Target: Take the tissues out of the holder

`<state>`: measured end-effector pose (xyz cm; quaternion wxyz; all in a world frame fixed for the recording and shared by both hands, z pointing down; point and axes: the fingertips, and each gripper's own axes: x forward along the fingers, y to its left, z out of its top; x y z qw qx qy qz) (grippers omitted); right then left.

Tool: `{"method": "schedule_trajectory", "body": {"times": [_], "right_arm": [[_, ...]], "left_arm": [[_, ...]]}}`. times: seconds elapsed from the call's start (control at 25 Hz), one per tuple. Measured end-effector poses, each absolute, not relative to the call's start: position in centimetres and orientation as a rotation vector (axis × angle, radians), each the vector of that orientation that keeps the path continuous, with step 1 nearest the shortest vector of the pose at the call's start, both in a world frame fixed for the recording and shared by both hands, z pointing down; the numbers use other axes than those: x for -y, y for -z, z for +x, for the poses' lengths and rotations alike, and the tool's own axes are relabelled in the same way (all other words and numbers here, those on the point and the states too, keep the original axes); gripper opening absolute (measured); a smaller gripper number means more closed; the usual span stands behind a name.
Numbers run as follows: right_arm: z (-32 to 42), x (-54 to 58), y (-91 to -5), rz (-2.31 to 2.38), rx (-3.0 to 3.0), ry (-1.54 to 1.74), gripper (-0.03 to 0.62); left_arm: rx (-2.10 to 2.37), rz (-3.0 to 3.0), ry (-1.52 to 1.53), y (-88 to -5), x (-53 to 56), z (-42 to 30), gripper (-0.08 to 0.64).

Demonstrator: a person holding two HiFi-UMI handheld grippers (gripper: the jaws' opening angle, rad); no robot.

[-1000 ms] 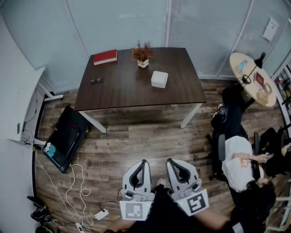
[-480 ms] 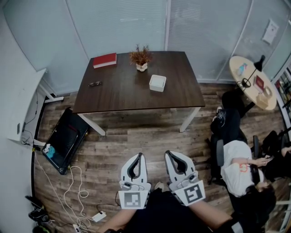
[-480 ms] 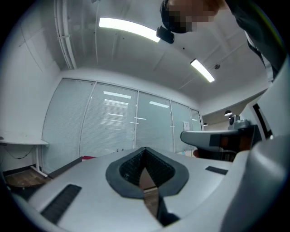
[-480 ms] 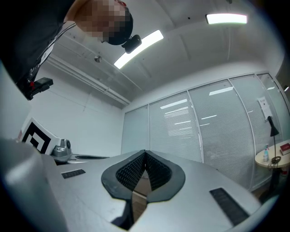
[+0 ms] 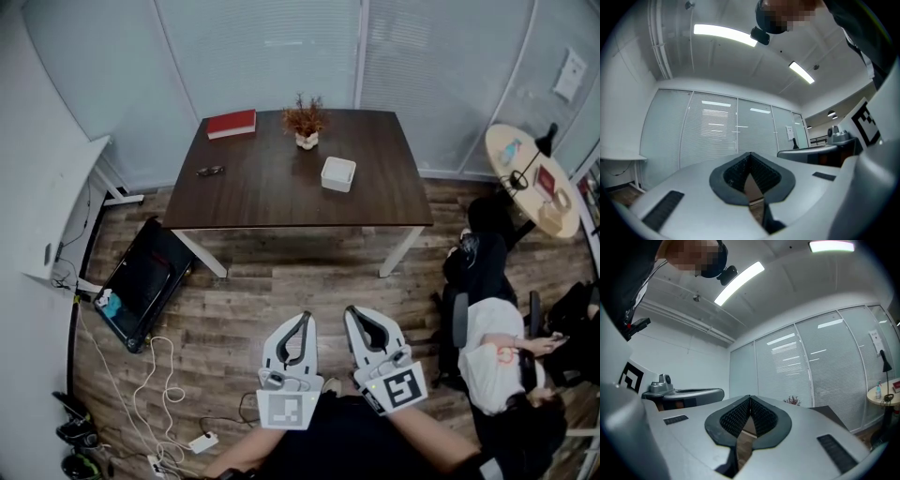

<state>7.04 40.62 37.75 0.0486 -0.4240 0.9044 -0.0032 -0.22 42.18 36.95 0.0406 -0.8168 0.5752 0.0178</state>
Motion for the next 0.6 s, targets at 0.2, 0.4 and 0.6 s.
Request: {"method": "schedule_trajectory", "body": {"times": [0.2,0.4,0.6], "right_arm": [[7.2,-41.0,-37.6,-1.279,-2.767,-0.044,0.009],[7.9,-40.6,-37.6,-1.29,-2.765,-0.051,0.009],[8.0,-39.3,-38.4,-1.313,-2.763,-0.026,0.009]], "left_arm": [[-1.865,-2.532,-0.122,-37.3,-42.0,-0.2,-0.002],[-1.872,-2.505,-0.156,-37.2,-41.6,0.0,-0.002],[-1.905,-2.593,-0.118,-40.2,-40.6,0.3,-0.002]]}}
